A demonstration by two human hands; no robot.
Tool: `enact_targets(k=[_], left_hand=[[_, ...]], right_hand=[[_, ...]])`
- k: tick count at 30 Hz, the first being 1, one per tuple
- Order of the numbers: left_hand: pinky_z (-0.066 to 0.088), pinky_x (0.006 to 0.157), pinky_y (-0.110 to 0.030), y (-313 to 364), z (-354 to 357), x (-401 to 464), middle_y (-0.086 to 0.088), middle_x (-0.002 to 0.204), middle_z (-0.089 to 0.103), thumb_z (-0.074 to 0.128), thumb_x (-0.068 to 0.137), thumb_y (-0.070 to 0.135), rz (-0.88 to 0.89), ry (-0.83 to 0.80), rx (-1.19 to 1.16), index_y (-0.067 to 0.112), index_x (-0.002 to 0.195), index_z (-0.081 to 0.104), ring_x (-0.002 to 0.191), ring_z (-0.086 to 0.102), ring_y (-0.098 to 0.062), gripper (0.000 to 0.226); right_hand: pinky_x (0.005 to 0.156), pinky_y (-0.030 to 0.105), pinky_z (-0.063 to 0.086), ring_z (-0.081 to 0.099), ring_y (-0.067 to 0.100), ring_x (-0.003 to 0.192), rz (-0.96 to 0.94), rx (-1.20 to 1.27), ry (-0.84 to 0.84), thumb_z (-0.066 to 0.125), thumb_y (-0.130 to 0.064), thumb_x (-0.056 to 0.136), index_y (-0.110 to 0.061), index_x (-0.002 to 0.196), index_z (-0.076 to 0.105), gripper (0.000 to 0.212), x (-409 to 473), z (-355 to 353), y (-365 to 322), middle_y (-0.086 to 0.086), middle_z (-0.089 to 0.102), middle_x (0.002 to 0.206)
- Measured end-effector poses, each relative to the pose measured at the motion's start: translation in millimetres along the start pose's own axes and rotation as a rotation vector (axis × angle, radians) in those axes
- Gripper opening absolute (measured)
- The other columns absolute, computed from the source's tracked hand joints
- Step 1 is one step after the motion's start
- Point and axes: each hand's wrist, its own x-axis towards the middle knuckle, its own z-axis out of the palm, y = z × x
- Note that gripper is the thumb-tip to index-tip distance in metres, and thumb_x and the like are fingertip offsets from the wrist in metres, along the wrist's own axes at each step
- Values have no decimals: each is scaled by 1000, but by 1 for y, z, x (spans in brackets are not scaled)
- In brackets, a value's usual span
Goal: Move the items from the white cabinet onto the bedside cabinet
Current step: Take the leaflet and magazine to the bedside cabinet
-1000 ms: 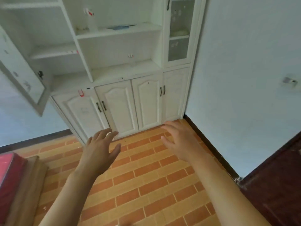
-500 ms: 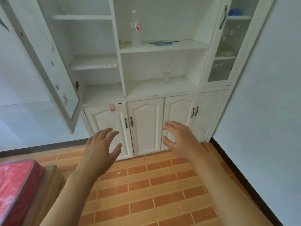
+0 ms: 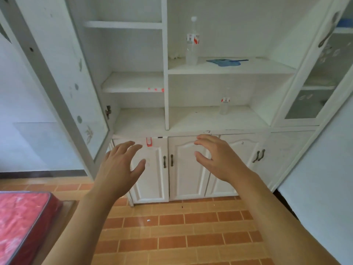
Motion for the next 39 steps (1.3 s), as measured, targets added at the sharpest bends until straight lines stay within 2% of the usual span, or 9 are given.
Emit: enact_targets(k=[4, 8, 12, 17, 19, 25, 28, 34, 39], left_hand=[[34, 118, -46, 6, 12, 46, 4, 153, 48, 37, 97, 59, -42, 12, 11, 31, 147, 49, 144, 41, -20, 59], [34, 119, -47, 17, 13, 101, 4, 154, 48, 39, 99, 58, -96, 42, 36, 31, 148, 49, 143, 42, -20, 57], [37, 115, -48, 27, 10, 150, 2, 151, 50, 33, 93, 63, -132, 81, 62, 29, 147, 50, 140, 44, -22, 66], [37, 115, -48, 26, 2, 193, 2, 152, 50, 32, 93, 64, -164, 116, 104, 30, 148, 50, 140, 44, -22, 67], [37, 116, -48, 20, -6, 211, 2, 152, 50, 33, 92, 64, -174, 128, 122, 29, 148, 49, 141, 44, -23, 68], [36, 117, -46, -8, -41, 270, 4, 153, 49, 38, 95, 61, -141, 223, 148, 31, 148, 47, 140, 44, -20, 61], [37, 117, -49, -26, -58, 301, 3, 153, 48, 38, 96, 61, -115, 253, 143, 31, 149, 47, 141, 44, -22, 61], [38, 115, -45, -70, -102, 366, 7, 152, 47, 37, 93, 62, -33, 345, 117, 34, 148, 46, 140, 42, -19, 63], [35, 119, -46, -97, -134, 419, 4, 156, 44, 42, 97, 57, 41, 400, 88, 32, 151, 44, 144, 38, -18, 59]], right_hand=[[122, 38, 30, 39, 7, 143, -70, 17, -13, 54, -41, 102, -23, 140, 60, 42, 65, -7, 36, -9, 49, 153], [120, 38, 34, 42, 8, 141, -137, 35, 8, 56, -40, 102, -22, 138, 62, 41, 128, -25, 68, -9, 52, 151], [120, 42, 35, 43, 12, 142, -216, 29, -1, 55, -42, 101, -22, 138, 62, 43, 190, -42, 92, -8, 52, 151], [120, 36, 32, 44, 12, 141, -317, 29, -10, 56, -40, 102, -21, 140, 61, 43, 251, -50, 99, -5, 53, 150], [119, 34, 31, 42, 12, 142, -352, 39, -7, 54, -42, 103, -21, 141, 60, 44, 272, -52, 94, -5, 52, 151], [119, 39, 34, 41, 8, 141, -451, 43, 33, 52, -50, 102, -25, 142, 58, 48, 341, -56, 62, -8, 51, 151], [120, 37, 32, 40, 7, 142, -462, 44, 75, 53, -49, 103, -25, 143, 58, 48, 373, -57, 44, -8, 50, 152], [120, 42, 34, 40, 7, 143, -493, 38, 141, 54, -48, 101, -26, 143, 58, 48, 442, -65, -7, -10, 50, 151], [120, 42, 33, 39, 7, 144, -499, 5, 217, 45, -56, 96, -28, 143, 56, 55, 497, -75, -42, -10, 49, 153]])
